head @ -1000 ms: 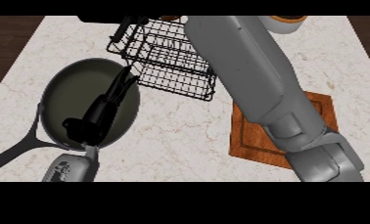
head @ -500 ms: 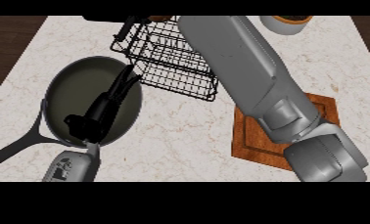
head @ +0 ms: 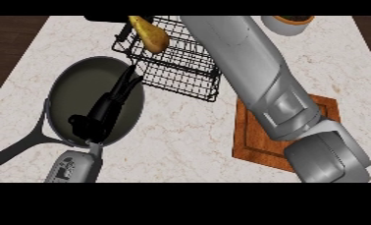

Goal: Pick the pear from the cutting board and place it in the tiered basket

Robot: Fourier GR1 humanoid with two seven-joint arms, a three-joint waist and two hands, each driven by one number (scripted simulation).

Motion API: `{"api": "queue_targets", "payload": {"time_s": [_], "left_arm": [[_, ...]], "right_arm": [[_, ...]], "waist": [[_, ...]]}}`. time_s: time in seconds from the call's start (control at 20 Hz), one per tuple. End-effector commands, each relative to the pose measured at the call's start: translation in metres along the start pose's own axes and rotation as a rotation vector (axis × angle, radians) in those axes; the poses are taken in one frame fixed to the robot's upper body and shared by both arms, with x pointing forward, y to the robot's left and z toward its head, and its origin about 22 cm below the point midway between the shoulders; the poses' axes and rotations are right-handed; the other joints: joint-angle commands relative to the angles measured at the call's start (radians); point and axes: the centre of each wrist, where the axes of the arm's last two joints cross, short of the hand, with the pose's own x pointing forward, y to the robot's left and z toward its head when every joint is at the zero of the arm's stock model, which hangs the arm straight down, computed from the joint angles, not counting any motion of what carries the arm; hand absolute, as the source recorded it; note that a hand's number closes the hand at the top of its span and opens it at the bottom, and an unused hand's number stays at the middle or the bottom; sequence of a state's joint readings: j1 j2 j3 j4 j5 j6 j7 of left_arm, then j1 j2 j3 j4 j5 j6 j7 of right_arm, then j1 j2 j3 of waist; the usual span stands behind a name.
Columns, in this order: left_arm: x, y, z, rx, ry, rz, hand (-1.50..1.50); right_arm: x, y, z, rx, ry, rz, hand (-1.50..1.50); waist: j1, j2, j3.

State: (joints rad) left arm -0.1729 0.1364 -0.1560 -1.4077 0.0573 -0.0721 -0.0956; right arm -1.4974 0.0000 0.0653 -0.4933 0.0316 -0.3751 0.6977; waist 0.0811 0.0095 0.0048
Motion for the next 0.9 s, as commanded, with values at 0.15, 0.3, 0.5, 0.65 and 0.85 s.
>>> {"api": "queue_targets", "payload": {"time_s": [0.15,0.3,0.5,0.65,0.85], "left_arm": [[-0.025,0.002,0.019,0.06,0.1,0.01,0.0],[-0.012,0.015,0.007,0.074,0.107,-0.006,0.0],[-0.016,0.011,0.014,0.107,0.113,0.002,0.0],[-0.033,0.011,0.035,0.107,0.122,0.024,0.0],[-0.031,0.023,0.041,0.156,0.121,0.015,0.0]], "right_arm": [[-0.003,0.006,0.0,-0.245,-0.105,-0.07,-1.5],[0.009,-0.009,-0.002,-0.429,-0.131,-0.058,-1.5],[0.012,-0.064,-0.009,-0.585,-0.168,-0.136,-1.5],[-0.021,-0.1,-0.019,-0.649,-0.206,-0.207,-1.5],[-0.041,-0.142,-0.009,-0.61,-0.237,-0.271,-1.5]], "waist": [[-0.047,-0.004,-0.006],[-0.075,-0.008,-0.006],[-0.098,-0.014,-0.005],[-0.124,-0.021,-0.003],[-0.153,-0.032,-0.002]]}}
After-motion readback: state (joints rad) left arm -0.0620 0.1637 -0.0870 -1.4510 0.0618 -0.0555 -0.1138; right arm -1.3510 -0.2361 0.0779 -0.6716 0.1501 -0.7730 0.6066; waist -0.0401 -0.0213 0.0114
